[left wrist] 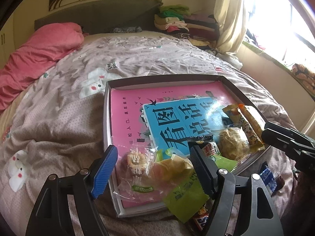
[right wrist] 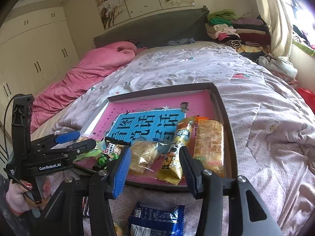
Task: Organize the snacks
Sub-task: 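Lower green-and-yellow bag into tray and open left gripper while right withdraws, then withdraw both grippers from the tray toward the snacks beside it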
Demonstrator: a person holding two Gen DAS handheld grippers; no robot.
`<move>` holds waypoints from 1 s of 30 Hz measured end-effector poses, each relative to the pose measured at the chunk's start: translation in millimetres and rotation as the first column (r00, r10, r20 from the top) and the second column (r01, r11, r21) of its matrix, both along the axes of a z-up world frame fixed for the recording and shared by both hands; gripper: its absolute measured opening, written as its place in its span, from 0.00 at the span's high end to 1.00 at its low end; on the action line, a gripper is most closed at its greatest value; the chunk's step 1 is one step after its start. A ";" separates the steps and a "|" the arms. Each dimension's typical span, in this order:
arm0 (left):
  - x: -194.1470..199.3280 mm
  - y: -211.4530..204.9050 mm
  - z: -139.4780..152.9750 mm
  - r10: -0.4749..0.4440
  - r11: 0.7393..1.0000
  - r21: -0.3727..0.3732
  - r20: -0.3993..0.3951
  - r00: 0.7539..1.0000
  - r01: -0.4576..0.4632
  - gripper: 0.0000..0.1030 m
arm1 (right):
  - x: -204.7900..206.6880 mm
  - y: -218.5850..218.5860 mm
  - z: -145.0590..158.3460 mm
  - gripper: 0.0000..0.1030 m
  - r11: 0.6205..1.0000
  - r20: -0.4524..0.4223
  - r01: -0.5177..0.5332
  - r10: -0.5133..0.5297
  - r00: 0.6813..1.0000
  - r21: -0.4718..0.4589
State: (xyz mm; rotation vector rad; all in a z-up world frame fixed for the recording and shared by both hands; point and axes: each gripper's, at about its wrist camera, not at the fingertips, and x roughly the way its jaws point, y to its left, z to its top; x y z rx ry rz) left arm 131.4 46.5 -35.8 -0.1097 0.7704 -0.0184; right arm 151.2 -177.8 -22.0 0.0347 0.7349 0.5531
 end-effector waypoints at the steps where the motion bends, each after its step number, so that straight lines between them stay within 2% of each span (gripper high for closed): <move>1: 0.0 0.5 0.8 0.000 1.000 -0.006 0.001 1.000 0.000 0.25 | 0.8 -2.0 0.4 0.51 1.000 -0.002 0.005 -0.005 1.000 0.005; 7: -3.7 4.2 8.2 -0.008 0.999 -0.032 0.016 1.000 0.008 0.24 | 3.9 -11.8 2.0 0.48 0.999 -0.014 0.031 -0.030 0.999 0.035; 30: -24.7 17.7 38.0 0.018 0.999 -0.038 0.103 0.994 -0.014 0.22 | 2.5 -32.4 14.6 0.44 0.994 -0.006 0.078 -0.077 0.997 0.076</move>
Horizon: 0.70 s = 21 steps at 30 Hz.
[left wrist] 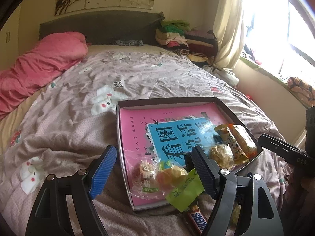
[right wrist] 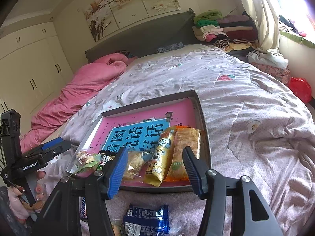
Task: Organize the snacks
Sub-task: 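Withdraw both grippers from the tray toward the snacks beside it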
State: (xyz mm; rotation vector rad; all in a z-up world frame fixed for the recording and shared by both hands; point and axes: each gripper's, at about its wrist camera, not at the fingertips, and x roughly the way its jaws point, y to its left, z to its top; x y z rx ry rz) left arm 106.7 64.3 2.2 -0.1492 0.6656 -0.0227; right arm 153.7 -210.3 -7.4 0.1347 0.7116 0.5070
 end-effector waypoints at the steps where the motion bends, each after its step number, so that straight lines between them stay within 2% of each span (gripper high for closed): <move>1: 0.0 -0.1 0.2 0.000 1.000 0.000 0.000 1.000 0.000 0.22 | -0.6 -0.3 -0.1 0.44 1.000 -0.003 -0.002 0.002 1.000 0.001; 12: -10.8 -3.9 5.7 -0.012 1.000 -0.002 0.016 1.000 0.012 0.21 | -12.7 3.4 -1.7 0.44 1.000 -0.021 -0.022 0.022 1.000 -0.002; 21: -23.6 -20.7 13.6 -0.062 0.998 0.010 0.016 0.998 0.062 0.21 | -22.5 2.8 -1.5 0.44 0.999 -0.033 -0.033 0.033 0.999 -0.009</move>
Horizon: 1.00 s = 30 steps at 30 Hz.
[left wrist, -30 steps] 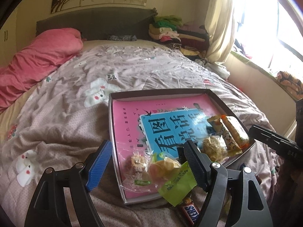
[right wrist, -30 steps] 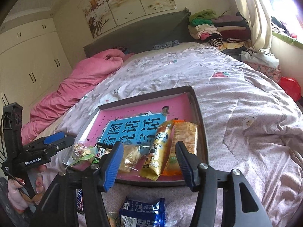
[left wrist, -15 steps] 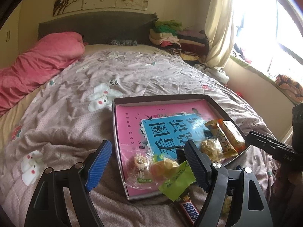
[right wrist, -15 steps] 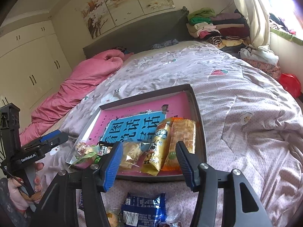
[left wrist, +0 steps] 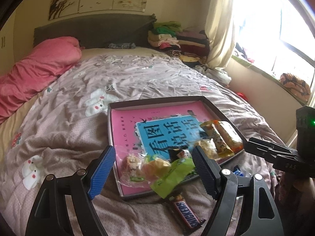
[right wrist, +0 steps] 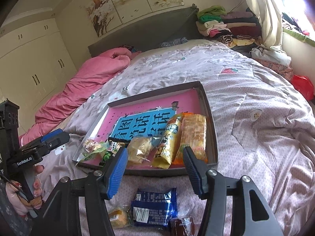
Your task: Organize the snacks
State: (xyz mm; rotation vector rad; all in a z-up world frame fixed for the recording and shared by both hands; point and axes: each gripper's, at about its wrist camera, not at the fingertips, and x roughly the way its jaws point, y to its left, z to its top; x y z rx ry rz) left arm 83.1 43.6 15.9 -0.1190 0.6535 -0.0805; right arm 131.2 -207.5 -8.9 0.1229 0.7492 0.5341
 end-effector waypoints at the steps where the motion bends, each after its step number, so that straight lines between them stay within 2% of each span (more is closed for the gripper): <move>1: -1.2 -2.0 0.8 -0.006 1.000 0.002 -0.001 1.000 0.006 0.21 | -1.2 -0.4 0.0 0.44 1.000 -0.001 0.000 0.000 1.000 0.000; 8: -10.5 -16.5 1.8 -0.038 0.999 0.031 -0.015 0.999 0.038 0.21 | -9.3 -3.7 -0.8 0.43 1.000 -0.015 -0.002 0.002 1.000 0.000; 16: -12.8 -33.8 -5.7 -0.051 0.997 0.054 -0.079 0.996 0.055 0.21 | -17.6 -2.5 0.8 0.41 1.000 -0.023 -0.015 0.015 1.000 -0.008; 30: -19.3 -53.8 -15.8 -0.105 0.994 0.026 -0.147 0.984 0.110 0.21 | -26.5 -5.6 4.5 0.37 0.999 -0.018 -0.023 0.022 1.000 -0.022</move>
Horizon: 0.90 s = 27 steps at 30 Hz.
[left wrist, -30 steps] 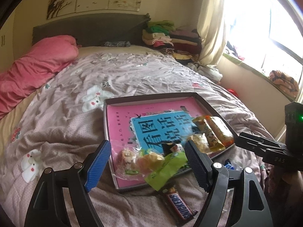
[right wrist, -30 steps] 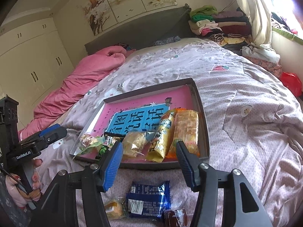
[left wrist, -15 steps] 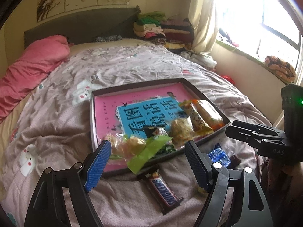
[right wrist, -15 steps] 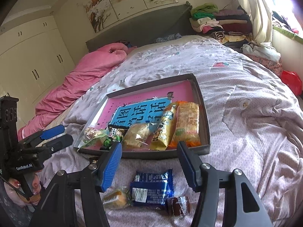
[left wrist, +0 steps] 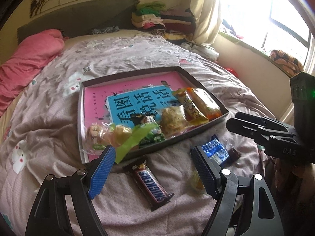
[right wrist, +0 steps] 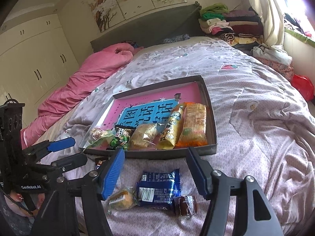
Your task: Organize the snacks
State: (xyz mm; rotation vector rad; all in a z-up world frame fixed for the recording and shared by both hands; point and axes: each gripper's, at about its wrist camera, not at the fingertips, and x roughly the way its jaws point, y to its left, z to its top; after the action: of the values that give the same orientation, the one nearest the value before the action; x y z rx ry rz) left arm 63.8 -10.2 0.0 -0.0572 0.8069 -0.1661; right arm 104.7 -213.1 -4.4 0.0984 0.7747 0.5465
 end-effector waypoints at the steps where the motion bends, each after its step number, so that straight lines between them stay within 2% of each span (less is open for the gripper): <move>1: -0.2 -1.1 -0.8 -0.005 1.000 -0.003 -0.005 1.000 0.005 0.21 | -0.2 0.0 0.2 0.37 1.000 0.000 -0.001 0.001 1.000 -0.002; 15: -8.5 -20.3 -11.8 -0.081 0.997 0.003 -0.068 0.994 0.081 0.21 | -4.9 1.3 -1.6 0.34 0.999 -0.010 -0.019 0.018 1.000 -0.027; 27: -7.8 -33.7 -29.7 -0.169 0.984 -0.089 -0.157 0.973 0.157 0.19 | -4.8 1.4 -8.4 0.29 0.999 -0.042 -0.022 0.020 0.999 -0.036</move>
State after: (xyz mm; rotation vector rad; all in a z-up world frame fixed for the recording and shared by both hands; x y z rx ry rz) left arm 56.1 -43.9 -29.7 -0.0768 0.9701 -0.3513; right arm 99.9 -211.7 -12.9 0.0680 0.8269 0.5514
